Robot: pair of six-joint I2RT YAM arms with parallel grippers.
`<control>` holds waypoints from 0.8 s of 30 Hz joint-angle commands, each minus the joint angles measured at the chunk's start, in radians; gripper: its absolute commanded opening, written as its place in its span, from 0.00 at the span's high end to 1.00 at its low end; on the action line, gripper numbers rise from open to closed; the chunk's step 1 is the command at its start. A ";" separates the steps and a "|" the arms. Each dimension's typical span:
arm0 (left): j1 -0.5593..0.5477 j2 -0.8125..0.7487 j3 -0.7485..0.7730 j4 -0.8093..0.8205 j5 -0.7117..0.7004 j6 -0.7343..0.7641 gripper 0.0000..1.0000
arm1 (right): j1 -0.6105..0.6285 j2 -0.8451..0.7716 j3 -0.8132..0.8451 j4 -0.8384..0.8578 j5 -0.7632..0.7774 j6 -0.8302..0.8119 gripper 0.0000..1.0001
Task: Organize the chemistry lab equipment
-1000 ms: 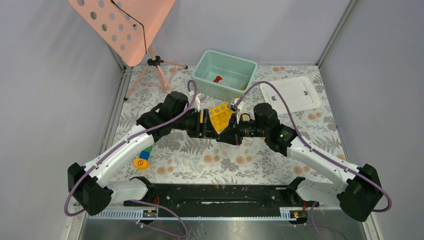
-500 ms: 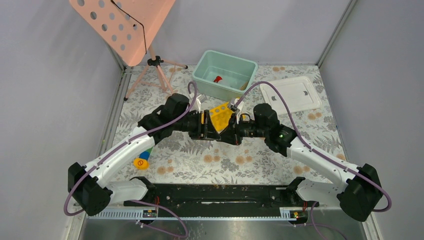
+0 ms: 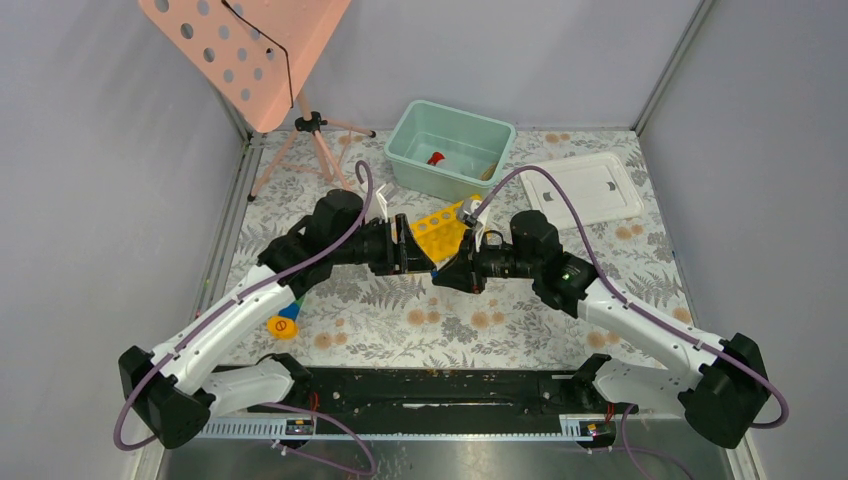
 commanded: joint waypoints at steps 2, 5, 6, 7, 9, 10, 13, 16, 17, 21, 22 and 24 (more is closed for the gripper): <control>0.000 0.000 -0.001 0.059 -0.029 -0.038 0.50 | 0.013 -0.030 -0.003 0.028 -0.013 -0.017 0.90; 0.000 0.017 -0.002 0.060 -0.019 -0.042 0.51 | 0.013 -0.034 -0.001 0.028 -0.011 -0.017 0.90; 0.001 0.021 -0.002 0.060 -0.019 -0.042 0.51 | 0.014 -0.034 0.001 0.027 -0.009 -0.017 0.90; 0.001 0.025 -0.003 0.061 -0.017 -0.043 0.51 | 0.016 -0.033 0.002 0.026 -0.007 -0.017 0.90; 0.000 0.034 -0.006 0.060 -0.011 -0.043 0.51 | 0.015 -0.029 0.004 0.026 -0.001 -0.017 0.90; 0.001 0.040 -0.006 0.059 -0.009 -0.042 0.51 | 0.015 -0.025 0.007 0.026 0.000 -0.015 0.90; 0.000 0.060 -0.005 0.048 -0.002 -0.031 0.51 | 0.016 -0.009 0.017 0.021 0.000 -0.014 0.90; 0.000 0.086 -0.003 0.028 -0.001 -0.017 0.52 | 0.017 0.008 0.025 0.016 0.002 -0.017 0.90; 0.000 0.091 -0.005 0.021 -0.003 -0.013 0.53 | 0.017 0.013 0.027 0.014 0.005 -0.017 0.89; 0.000 0.099 -0.016 0.003 -0.010 -0.001 0.58 | 0.016 0.028 0.037 -0.010 0.053 -0.020 0.89; 0.000 0.100 -0.017 -0.003 -0.018 0.003 0.59 | 0.016 0.034 0.043 -0.024 0.072 -0.021 0.89; 0.001 0.108 -0.017 -0.010 -0.029 0.012 0.62 | 0.017 0.053 0.054 -0.038 0.087 -0.023 0.88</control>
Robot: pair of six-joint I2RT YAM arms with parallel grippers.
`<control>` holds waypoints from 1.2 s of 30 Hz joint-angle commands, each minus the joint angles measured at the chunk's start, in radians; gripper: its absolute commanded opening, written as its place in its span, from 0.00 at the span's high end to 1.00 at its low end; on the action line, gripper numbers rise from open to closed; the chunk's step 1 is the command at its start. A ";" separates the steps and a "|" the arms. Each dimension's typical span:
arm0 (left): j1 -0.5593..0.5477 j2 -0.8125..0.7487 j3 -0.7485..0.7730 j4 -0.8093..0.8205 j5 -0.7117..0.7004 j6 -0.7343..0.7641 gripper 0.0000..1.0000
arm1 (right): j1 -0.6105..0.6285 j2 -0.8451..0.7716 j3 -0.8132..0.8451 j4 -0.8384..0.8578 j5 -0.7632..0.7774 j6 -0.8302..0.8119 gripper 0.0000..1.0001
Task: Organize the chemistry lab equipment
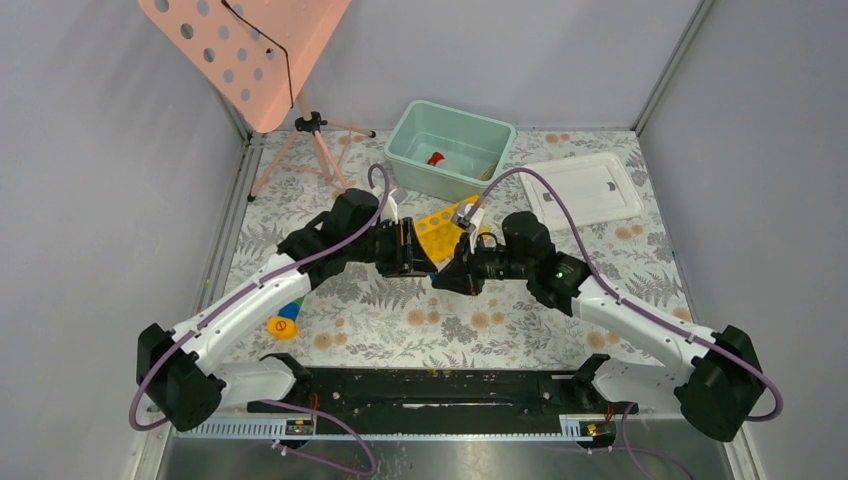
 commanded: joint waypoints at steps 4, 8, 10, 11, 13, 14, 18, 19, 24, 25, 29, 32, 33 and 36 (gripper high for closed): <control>-0.001 0.039 -0.016 -0.012 -0.002 0.037 0.71 | 0.009 0.052 0.057 0.013 0.047 0.004 0.86; 0.000 0.047 -0.018 -0.009 0.000 0.040 0.76 | 0.008 0.075 0.059 0.014 0.064 0.008 0.85; 0.000 0.047 -0.020 -0.012 -0.004 0.043 0.78 | 0.008 0.088 0.060 0.012 0.064 0.009 0.84; 0.001 0.049 -0.021 -0.014 -0.006 0.045 0.79 | 0.009 0.093 0.059 0.013 0.064 0.009 0.84; 0.000 0.054 -0.025 -0.019 -0.010 0.048 0.83 | 0.009 0.101 0.058 0.017 0.061 0.013 0.83; 0.000 0.057 -0.025 -0.019 -0.014 0.049 0.84 | 0.008 0.104 0.057 0.019 0.058 0.015 0.82; 0.000 0.057 -0.029 -0.026 -0.035 0.053 0.88 | 0.008 0.103 0.042 0.024 0.058 0.015 0.78; 0.001 0.054 -0.029 -0.030 -0.049 0.054 0.88 | 0.008 0.099 0.037 0.025 0.059 0.014 0.77; 0.000 0.029 -0.016 -0.044 -0.103 0.058 0.90 | 0.009 0.063 0.017 0.017 0.073 -0.008 0.67; 0.002 0.021 -0.013 -0.047 -0.116 0.059 0.90 | 0.009 0.051 0.013 0.011 0.074 -0.011 0.64; 0.010 -0.007 0.016 -0.088 -0.192 0.071 0.88 | 0.008 -0.006 -0.005 -0.023 0.094 -0.027 0.57; 0.023 -0.027 0.033 -0.127 -0.264 0.091 0.88 | 0.009 -0.069 -0.033 -0.033 0.120 -0.035 0.51; 0.030 -0.038 0.038 -0.140 -0.295 0.097 0.88 | 0.010 -0.094 -0.039 -0.033 0.130 -0.037 0.45; 0.052 -0.085 0.038 -0.174 -0.410 0.114 0.88 | 0.008 -0.169 -0.071 -0.042 0.171 -0.044 0.11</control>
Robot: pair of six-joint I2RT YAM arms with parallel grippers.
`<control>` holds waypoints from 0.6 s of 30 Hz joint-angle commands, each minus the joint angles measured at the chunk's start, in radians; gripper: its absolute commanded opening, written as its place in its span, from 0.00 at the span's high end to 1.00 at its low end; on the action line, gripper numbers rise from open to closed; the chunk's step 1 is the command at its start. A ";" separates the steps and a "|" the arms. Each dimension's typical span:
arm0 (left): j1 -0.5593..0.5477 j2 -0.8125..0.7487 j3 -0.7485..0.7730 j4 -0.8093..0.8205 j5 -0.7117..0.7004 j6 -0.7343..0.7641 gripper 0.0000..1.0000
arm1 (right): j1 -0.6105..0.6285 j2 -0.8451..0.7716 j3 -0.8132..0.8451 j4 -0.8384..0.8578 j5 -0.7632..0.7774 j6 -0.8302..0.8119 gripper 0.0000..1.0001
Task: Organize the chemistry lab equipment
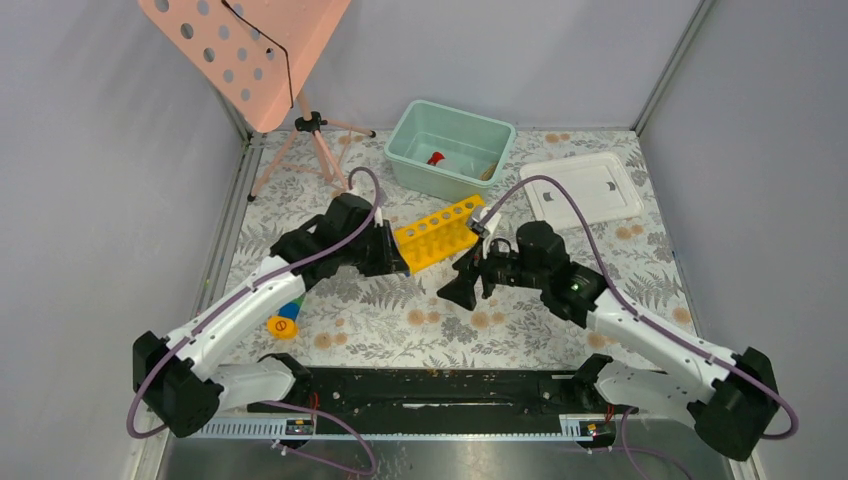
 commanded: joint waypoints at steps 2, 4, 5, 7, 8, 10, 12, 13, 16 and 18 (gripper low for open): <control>0.049 -0.111 0.047 -0.061 -0.266 0.057 0.87 | 0.004 -0.140 -0.045 -0.010 0.097 -0.031 0.01; 0.067 -0.142 0.051 -0.082 -0.355 0.080 0.86 | 0.005 -0.179 -0.054 -0.025 0.139 -0.031 0.01; 0.077 -0.155 0.054 -0.091 -0.416 0.090 0.86 | 0.005 -0.195 -0.055 -0.027 0.164 -0.031 0.00; 0.099 -0.174 0.061 -0.107 -0.503 0.106 0.86 | 0.005 -0.224 -0.060 -0.070 0.189 -0.033 0.01; 0.108 -0.182 0.063 -0.110 -0.544 0.115 0.86 | 0.005 -0.235 -0.062 -0.078 0.194 -0.037 0.01; 0.120 -0.197 0.062 -0.111 -0.641 0.131 0.85 | 0.004 -0.259 -0.068 -0.091 0.201 -0.050 0.01; 0.125 -0.207 0.054 -0.097 -0.741 0.150 0.85 | 0.006 -0.285 -0.074 -0.106 0.225 -0.058 0.00; 0.127 -0.209 0.044 -0.077 -0.787 0.166 0.85 | 0.005 -0.297 -0.079 -0.109 0.248 -0.059 0.00; 0.142 -0.196 0.013 -0.019 -0.859 0.185 0.84 | 0.005 -0.332 -0.092 -0.132 0.372 -0.036 0.00; 0.151 -0.179 -0.003 0.021 -0.883 0.172 0.84 | 0.004 -0.355 -0.104 -0.142 0.452 -0.011 0.01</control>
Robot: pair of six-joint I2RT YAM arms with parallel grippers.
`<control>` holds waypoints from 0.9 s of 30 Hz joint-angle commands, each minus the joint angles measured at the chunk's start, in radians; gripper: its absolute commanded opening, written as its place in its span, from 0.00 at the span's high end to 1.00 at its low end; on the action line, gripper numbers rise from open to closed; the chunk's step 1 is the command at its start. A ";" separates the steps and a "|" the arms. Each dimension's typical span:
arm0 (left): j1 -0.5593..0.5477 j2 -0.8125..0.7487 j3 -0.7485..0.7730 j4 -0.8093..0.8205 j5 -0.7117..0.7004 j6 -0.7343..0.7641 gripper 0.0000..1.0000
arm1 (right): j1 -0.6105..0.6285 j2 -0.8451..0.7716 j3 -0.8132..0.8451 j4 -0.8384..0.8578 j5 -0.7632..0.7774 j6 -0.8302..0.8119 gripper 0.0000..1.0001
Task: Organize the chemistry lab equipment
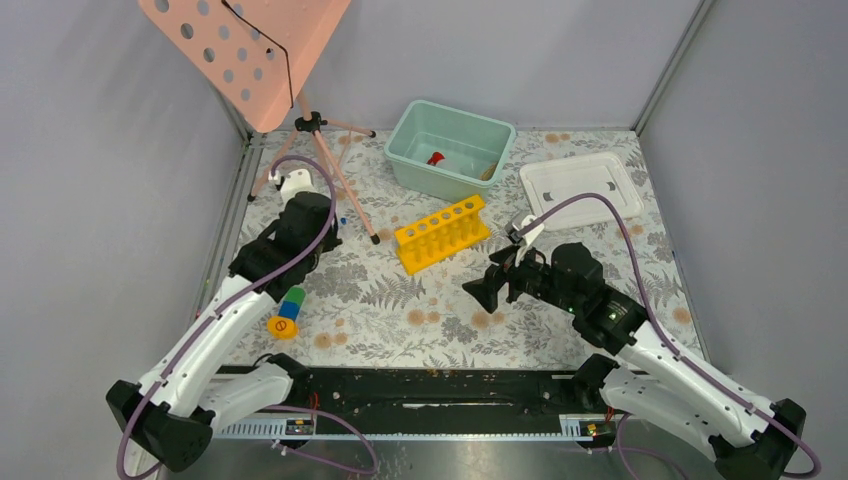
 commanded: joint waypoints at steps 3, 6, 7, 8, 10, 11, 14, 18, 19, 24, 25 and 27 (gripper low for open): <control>0.023 0.034 -0.066 0.193 -0.213 0.013 0.84 | 0.004 -0.068 -0.026 -0.011 0.192 0.042 0.01; 0.032 0.051 -0.110 0.258 -0.250 -0.004 0.84 | 0.005 -0.076 -0.026 -0.009 0.177 0.049 0.01; 0.040 0.057 -0.121 0.273 -0.248 -0.010 0.84 | 0.004 -0.077 -0.022 -0.017 0.178 0.048 0.01; 0.046 0.067 -0.130 0.285 -0.240 -0.016 0.83 | 0.004 -0.079 -0.017 -0.024 0.182 0.049 0.01; 0.055 0.094 -0.134 0.290 -0.228 -0.027 0.83 | 0.005 -0.084 -0.014 -0.032 0.184 0.048 0.00; 0.058 0.109 -0.136 0.290 -0.225 -0.031 0.83 | 0.004 -0.087 -0.018 -0.029 0.183 0.048 0.00; 0.077 0.150 -0.139 0.296 -0.206 -0.039 0.83 | 0.005 -0.097 -0.032 -0.005 0.167 0.048 0.01; 0.112 0.174 -0.138 0.312 -0.149 -0.054 0.83 | 0.005 -0.089 -0.033 0.001 0.144 0.048 0.01; 0.122 0.177 -0.140 0.318 -0.132 -0.059 0.83 | 0.006 -0.087 -0.031 -0.001 0.143 0.047 0.01; 0.156 0.200 -0.141 0.335 -0.094 -0.068 0.83 | 0.005 -0.086 -0.030 -0.002 0.142 0.043 0.01; 0.162 0.206 -0.141 0.337 -0.084 -0.070 0.83 | 0.005 -0.086 -0.031 -0.002 0.141 0.040 0.01; 0.170 0.219 -0.139 0.343 -0.066 -0.075 0.83 | 0.005 -0.087 -0.032 0.001 0.140 0.037 0.01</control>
